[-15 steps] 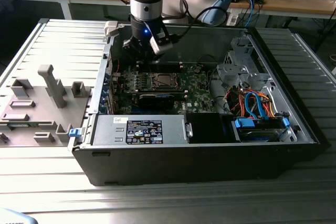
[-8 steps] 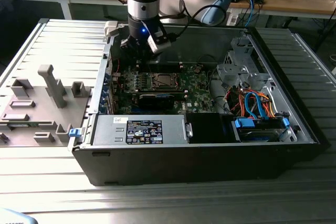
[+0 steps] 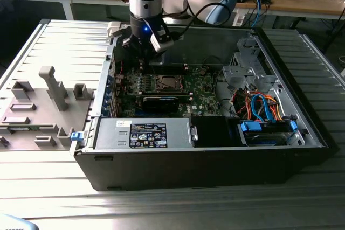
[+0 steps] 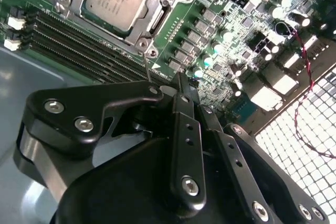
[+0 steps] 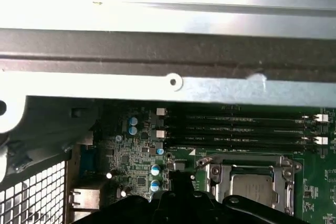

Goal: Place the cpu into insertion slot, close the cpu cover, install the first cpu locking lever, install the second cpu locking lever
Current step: 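Install the first cpu locking lever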

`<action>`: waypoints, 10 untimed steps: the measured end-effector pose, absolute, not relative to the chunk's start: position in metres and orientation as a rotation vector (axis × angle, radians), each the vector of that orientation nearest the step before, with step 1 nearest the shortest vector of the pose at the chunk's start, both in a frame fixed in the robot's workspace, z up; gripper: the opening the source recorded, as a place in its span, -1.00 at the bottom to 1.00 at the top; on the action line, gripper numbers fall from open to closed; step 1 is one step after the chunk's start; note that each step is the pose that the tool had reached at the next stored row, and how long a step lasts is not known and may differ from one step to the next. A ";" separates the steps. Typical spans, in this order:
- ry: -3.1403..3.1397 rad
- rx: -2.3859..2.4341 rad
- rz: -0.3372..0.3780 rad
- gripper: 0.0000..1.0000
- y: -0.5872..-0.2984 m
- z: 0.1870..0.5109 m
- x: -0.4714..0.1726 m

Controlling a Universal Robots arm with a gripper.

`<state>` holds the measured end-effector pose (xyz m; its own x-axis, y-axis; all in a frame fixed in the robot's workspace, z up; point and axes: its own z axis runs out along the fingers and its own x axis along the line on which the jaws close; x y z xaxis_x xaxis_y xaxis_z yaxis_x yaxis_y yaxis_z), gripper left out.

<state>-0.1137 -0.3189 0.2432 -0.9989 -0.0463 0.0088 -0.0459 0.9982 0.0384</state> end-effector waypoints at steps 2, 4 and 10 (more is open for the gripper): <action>-3.130 0.073 -0.060 -0.79 -0.316 0.246 -0.114; -3.130 0.073 -0.060 -0.79 -0.313 0.248 -0.114; -3.130 0.081 -0.062 -0.79 -0.308 0.251 -0.114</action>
